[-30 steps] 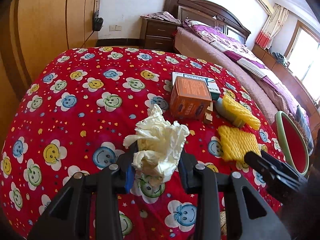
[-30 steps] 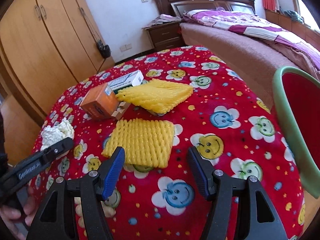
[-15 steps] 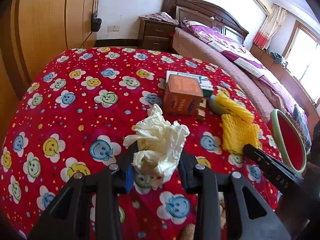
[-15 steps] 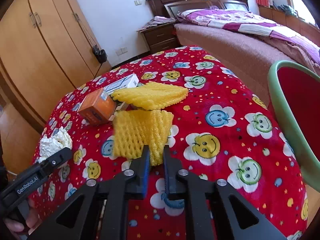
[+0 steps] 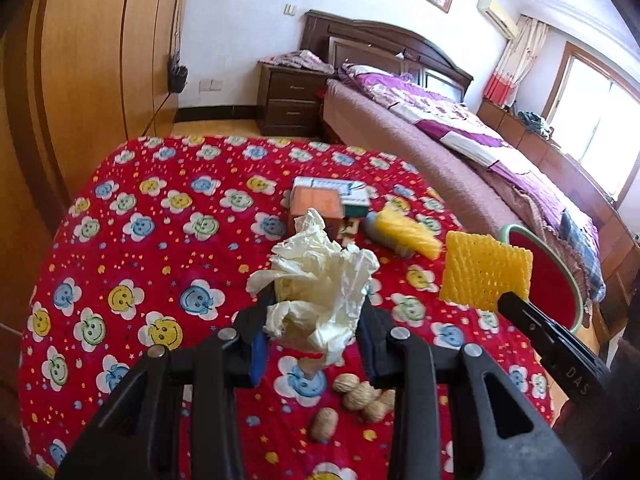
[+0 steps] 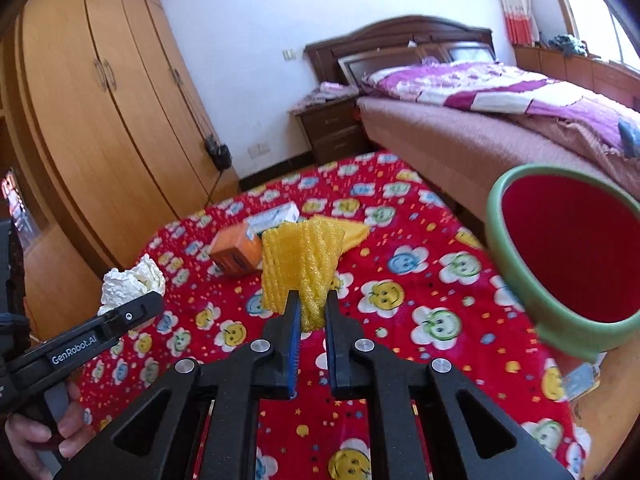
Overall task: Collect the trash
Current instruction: 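Carry the white tissue and yellow foam net over the red bucket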
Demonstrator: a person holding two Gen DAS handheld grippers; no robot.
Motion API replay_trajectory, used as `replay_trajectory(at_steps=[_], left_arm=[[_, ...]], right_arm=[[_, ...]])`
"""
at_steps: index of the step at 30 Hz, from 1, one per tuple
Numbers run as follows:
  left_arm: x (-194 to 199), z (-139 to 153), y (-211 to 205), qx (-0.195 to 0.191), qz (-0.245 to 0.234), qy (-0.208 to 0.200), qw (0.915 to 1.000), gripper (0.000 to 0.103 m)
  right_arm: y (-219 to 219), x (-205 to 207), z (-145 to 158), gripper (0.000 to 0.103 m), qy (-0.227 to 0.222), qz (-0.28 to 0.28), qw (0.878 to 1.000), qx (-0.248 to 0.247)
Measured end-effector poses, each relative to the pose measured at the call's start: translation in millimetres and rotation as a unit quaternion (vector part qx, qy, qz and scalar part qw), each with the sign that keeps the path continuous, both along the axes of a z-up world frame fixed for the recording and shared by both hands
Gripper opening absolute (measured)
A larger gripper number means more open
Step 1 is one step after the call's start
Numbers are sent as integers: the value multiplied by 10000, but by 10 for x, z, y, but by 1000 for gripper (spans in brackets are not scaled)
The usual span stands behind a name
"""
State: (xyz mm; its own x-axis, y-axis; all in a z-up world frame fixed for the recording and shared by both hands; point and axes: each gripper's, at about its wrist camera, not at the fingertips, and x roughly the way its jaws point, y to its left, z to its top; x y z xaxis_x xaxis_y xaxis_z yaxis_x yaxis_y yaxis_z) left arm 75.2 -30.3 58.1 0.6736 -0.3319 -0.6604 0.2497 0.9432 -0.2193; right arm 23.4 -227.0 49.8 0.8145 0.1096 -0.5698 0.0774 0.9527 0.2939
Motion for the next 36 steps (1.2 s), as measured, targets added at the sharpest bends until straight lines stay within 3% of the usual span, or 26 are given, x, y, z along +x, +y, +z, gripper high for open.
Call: replay_trajectory(at_steps=[7,16,28,36], left_arm=[[-175,212,-137,-144,-236,-113,9996,36],[-296,330,-359,-278,-506,-131,9982,36],[-238,349,-818,-367,-963,-99,9946,36],[-190,347,-1366,-247,-1437,-105,9893,36]], right_arm=[[-164,-289,241,10,-447,-184,9988,19],[-393,-528,334,10,-723,-388,9965,167],[-811,-688,310,10,-830,-822,9925,358],[-1228,-834,250,10,-870,-1307,9863,504]])
